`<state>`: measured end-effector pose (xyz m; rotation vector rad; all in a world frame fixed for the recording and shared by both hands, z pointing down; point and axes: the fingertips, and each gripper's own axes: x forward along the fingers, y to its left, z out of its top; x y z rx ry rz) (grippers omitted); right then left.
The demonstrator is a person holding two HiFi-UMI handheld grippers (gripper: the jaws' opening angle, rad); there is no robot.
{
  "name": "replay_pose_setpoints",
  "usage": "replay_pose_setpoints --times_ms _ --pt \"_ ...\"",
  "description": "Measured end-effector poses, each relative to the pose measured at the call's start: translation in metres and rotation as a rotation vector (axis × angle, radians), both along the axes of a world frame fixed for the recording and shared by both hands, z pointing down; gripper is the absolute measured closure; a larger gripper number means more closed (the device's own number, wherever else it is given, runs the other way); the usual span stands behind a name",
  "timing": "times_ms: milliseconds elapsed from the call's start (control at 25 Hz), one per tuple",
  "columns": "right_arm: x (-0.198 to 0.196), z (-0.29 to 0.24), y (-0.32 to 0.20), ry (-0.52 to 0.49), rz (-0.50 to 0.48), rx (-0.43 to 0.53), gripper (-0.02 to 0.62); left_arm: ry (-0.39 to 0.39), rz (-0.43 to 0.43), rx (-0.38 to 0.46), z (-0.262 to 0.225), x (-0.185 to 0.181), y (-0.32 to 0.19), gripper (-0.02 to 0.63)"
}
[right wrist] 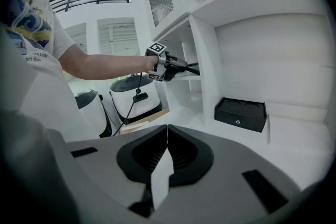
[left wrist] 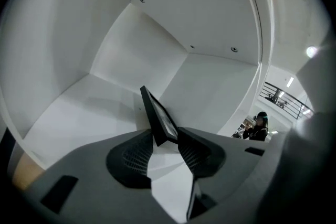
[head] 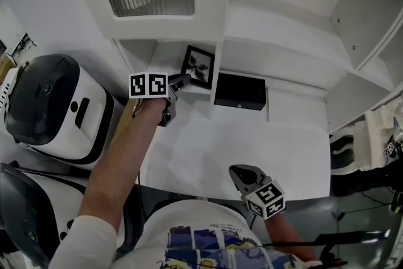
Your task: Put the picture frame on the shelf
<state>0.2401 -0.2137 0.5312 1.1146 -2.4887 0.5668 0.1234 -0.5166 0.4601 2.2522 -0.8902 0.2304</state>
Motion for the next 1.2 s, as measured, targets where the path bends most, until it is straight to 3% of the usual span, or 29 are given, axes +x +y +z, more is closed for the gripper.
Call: replay_pose_setpoints --times_ms 120,280,400,1200 --pt "0.000 -0.001 -0.001 -0.004 0.000 0.001 0.571 -0.082 -0.002 0.037 0.002 -0.001 -0.001 0.445" --pt "-0.001 -0.001 0.000 -0.012 -0.001 -0.003 0.571 -0.258 0.008 0.094 0.017 -0.006 -0.001 0.442" --pt "-0.002 -0.001 0.000 -0.014 0.000 -0.004 0.571 -0.308 0.021 0.121 0.022 -0.006 -0.001 0.442" --pt "-0.022 -0.005 0.015 0.004 0.009 0.007 0.571 -0.286 0.025 0.166 0.007 -0.017 0.016 0.442"
